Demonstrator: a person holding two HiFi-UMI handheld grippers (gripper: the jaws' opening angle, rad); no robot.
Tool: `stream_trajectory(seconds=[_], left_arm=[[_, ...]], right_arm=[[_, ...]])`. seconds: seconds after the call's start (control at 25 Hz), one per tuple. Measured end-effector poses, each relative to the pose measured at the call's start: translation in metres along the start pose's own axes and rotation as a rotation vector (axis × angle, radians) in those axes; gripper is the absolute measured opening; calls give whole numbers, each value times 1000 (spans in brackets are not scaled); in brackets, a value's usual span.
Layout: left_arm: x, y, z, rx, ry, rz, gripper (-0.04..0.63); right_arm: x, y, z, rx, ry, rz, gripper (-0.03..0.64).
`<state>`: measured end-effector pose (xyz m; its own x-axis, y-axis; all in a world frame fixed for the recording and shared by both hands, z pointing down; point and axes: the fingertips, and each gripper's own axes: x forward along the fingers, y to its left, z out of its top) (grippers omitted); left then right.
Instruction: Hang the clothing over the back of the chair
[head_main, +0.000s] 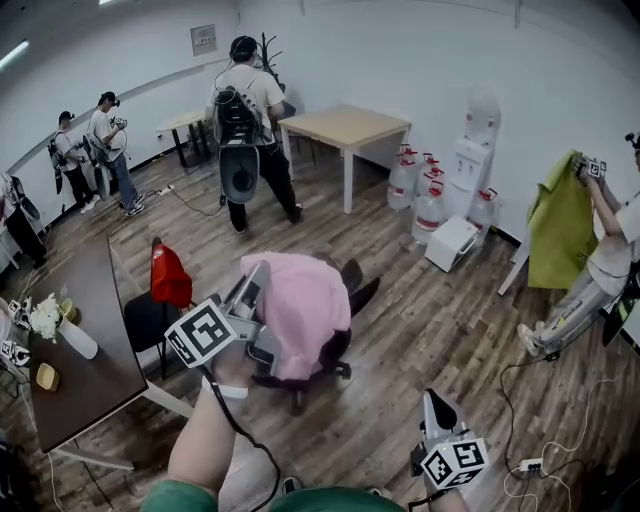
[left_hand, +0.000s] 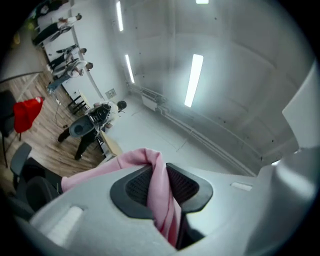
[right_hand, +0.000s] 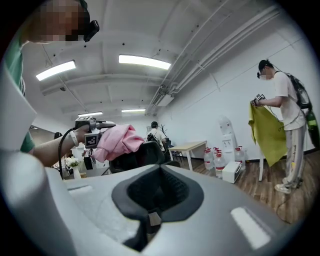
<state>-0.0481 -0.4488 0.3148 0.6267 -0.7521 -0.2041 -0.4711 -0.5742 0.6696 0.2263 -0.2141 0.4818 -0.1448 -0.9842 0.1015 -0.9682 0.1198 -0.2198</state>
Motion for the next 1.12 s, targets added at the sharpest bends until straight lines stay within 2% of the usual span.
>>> stream_trajectory(seconds=[0.16,0.24,0.48,0.6,0.72,0.8,0.84,1.0,1.12], left_arm=[[0,26,-26,243,153,147,86],[-3,26,-38,363,204,198,89],[-6,23,-55,630,299,263,104],[-10,32,-66,804,366,313,169],[-15,33,-67,905,360,356,187],[-19,31,-66,917,346,369,204],[-21,31,-67,897,339,367,213],[-33,34,-69,711,297,338,276],[-48,33,-69,598,266,320,287]], right_arm=[[1,0,-4,11,6,-4,3],[2,0,-6,11,13,1,2],[-1,3,-8,11,24,-2,2],[0,7,-11,13,34,3,2],[-1,13,-13,14,39,13,2],[-2,14,-13,12,39,16,3],[-3,14,-13,12,39,15,2],[-6,6,-12,12,37,3,3],[-11,3,-10,16,33,-3,2]])
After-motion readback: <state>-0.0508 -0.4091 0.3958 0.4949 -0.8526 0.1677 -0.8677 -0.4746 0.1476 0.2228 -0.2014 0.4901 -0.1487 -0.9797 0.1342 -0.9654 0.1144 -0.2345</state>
